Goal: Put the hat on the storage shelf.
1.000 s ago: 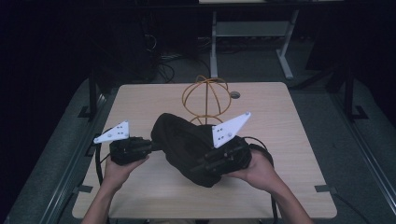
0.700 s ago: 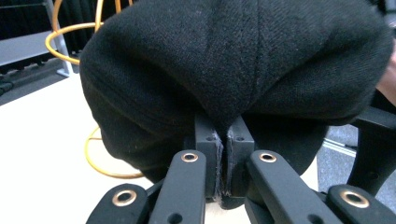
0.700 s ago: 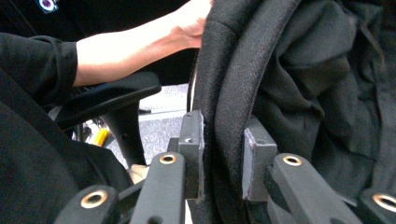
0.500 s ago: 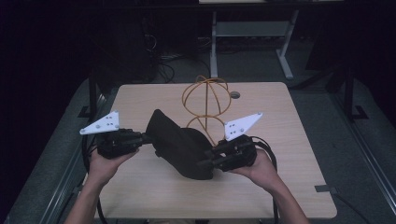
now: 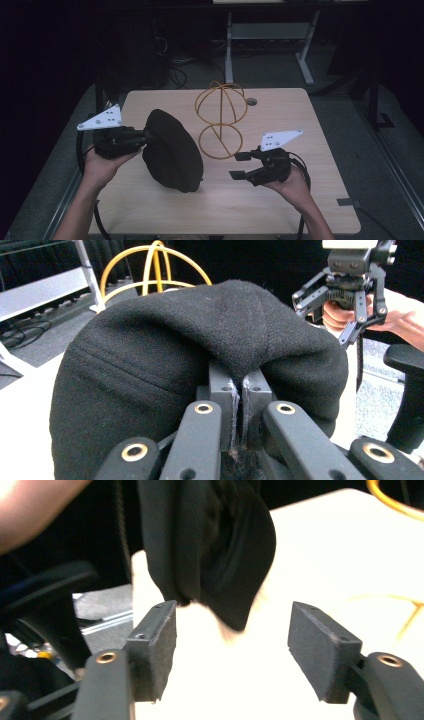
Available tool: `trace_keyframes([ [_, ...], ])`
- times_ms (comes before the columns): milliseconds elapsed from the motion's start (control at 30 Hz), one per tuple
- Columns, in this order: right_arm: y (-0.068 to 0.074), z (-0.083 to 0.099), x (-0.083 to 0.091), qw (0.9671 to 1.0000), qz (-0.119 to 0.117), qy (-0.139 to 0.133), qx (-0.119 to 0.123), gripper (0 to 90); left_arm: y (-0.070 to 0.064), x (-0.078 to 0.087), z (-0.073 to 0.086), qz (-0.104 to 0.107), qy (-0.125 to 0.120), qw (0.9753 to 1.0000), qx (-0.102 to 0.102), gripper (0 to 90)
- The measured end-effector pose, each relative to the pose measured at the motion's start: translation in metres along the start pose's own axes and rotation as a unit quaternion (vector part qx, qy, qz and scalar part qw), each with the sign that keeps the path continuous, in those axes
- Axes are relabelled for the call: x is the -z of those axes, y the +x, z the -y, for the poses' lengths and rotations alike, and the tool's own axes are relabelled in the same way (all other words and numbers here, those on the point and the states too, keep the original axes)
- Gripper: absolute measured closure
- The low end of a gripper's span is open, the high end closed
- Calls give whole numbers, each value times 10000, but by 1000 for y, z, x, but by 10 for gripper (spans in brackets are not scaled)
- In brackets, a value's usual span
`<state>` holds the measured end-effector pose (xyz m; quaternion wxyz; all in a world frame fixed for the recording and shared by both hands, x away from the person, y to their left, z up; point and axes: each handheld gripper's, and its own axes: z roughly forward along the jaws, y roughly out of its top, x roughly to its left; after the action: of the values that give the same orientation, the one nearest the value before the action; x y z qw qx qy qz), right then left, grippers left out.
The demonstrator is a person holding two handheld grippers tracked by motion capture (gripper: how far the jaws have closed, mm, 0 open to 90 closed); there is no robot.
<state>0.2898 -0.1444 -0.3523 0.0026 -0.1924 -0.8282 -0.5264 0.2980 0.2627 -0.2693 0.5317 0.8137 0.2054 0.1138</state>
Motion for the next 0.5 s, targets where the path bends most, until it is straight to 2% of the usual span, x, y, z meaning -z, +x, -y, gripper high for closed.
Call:
trace_keyframes([
  [200, -7, 24, 15, 9986, 517, 47, -132, 304, 9, 2, -2, 12, -60, 9999, 91, 871],
  [333, -14, 39, 24, 9960, 849, 112, -243, 276, 12, 2, -8, 14, -82, 9999, 91, 870],
  [500, -21, 58, 35, 9923, 1150, 136, -449, 263, 16, 4, -18, -33, -24, 10000, 51, 870],
])
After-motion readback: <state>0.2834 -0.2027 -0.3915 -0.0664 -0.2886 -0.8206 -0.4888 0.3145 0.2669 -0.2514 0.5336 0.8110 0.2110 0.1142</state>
